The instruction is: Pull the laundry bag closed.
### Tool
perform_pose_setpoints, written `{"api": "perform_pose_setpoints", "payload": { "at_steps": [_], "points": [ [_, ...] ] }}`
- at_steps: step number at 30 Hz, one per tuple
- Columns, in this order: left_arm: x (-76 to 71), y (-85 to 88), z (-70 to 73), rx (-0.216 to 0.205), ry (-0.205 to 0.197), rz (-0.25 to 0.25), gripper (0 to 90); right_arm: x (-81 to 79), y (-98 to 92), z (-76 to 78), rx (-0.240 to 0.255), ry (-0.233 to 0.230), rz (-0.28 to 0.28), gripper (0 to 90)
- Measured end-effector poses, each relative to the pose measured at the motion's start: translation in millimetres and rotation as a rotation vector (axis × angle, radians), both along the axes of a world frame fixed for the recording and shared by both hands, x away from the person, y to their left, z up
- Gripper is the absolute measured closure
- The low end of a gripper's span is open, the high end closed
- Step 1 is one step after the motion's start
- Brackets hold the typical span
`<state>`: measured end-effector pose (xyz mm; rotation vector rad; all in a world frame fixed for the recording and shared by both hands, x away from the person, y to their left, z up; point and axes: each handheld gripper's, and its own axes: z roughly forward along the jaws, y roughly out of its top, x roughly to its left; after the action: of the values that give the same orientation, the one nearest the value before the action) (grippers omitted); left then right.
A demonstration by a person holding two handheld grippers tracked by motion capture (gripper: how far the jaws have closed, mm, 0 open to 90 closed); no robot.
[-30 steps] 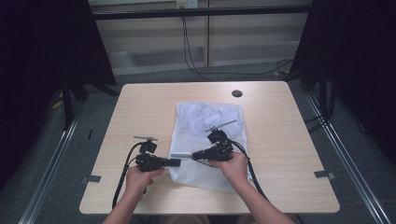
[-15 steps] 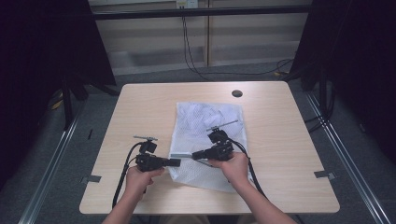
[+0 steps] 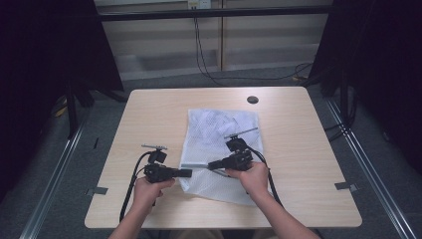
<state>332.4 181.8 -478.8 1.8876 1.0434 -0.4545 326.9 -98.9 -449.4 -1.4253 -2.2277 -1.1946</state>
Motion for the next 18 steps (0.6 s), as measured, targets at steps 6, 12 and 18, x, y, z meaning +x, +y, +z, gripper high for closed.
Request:
{"api": "perform_pose_setpoints", "payload": {
  "at_steps": [6,12,18],
  "points": [
    [0.4,0.4,0.0,-0.002,-0.002,-0.007,89.9,-0.7,-1.7,1.1,0.001,-0.011,0.004,87.0],
    [0.1,-0.1,-0.1,-0.001,-0.009,-0.009,90.0,-0.9,-3.2,1.6,0.008,-0.011,0.003,87.1],
    [-0.3,-0.2,0.0,0.002,-0.003,-0.005,90.0,-1.7,-4.0,1.9,0.007,-0.011,0.011,87.1]
  ]
}}
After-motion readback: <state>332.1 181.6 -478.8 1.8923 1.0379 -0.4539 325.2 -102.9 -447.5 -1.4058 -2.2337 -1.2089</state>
